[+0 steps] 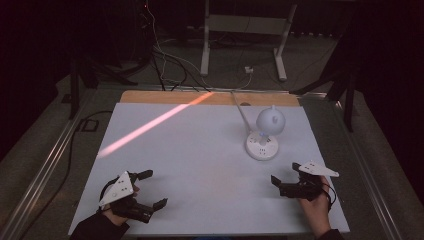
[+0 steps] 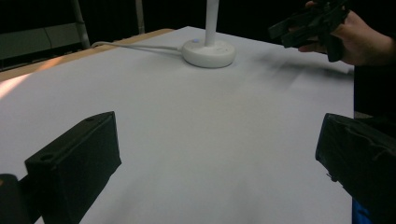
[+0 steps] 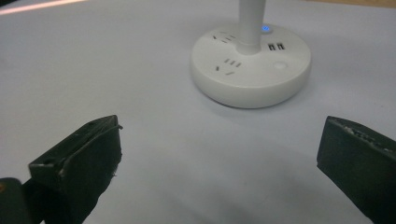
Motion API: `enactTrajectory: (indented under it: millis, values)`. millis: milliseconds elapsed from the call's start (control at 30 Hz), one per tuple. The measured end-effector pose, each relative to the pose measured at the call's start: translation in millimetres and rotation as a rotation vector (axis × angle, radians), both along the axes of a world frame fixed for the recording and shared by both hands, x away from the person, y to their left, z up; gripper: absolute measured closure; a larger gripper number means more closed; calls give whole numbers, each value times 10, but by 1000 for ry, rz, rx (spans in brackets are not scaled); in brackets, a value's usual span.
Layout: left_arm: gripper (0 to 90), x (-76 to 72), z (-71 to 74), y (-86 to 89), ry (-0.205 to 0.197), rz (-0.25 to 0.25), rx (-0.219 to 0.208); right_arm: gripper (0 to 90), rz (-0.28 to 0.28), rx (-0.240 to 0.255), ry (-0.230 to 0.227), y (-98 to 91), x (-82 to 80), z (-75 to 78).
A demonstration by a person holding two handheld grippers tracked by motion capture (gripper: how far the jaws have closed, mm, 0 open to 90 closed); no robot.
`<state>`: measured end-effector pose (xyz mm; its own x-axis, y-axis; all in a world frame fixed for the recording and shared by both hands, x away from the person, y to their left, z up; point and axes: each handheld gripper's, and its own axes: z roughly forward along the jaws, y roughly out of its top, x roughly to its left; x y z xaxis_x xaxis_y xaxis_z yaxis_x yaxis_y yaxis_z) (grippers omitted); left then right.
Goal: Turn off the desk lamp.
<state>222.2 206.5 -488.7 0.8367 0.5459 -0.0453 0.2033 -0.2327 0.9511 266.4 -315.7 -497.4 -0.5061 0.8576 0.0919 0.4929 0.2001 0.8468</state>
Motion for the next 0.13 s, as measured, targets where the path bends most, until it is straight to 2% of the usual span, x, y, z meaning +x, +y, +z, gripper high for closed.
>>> enactTrajectory:
  millis: [133]
  values:
    - [5, -2, 0, -7, -1, -1, 2, 0, 5, -9, -10, 4, -19, 1]
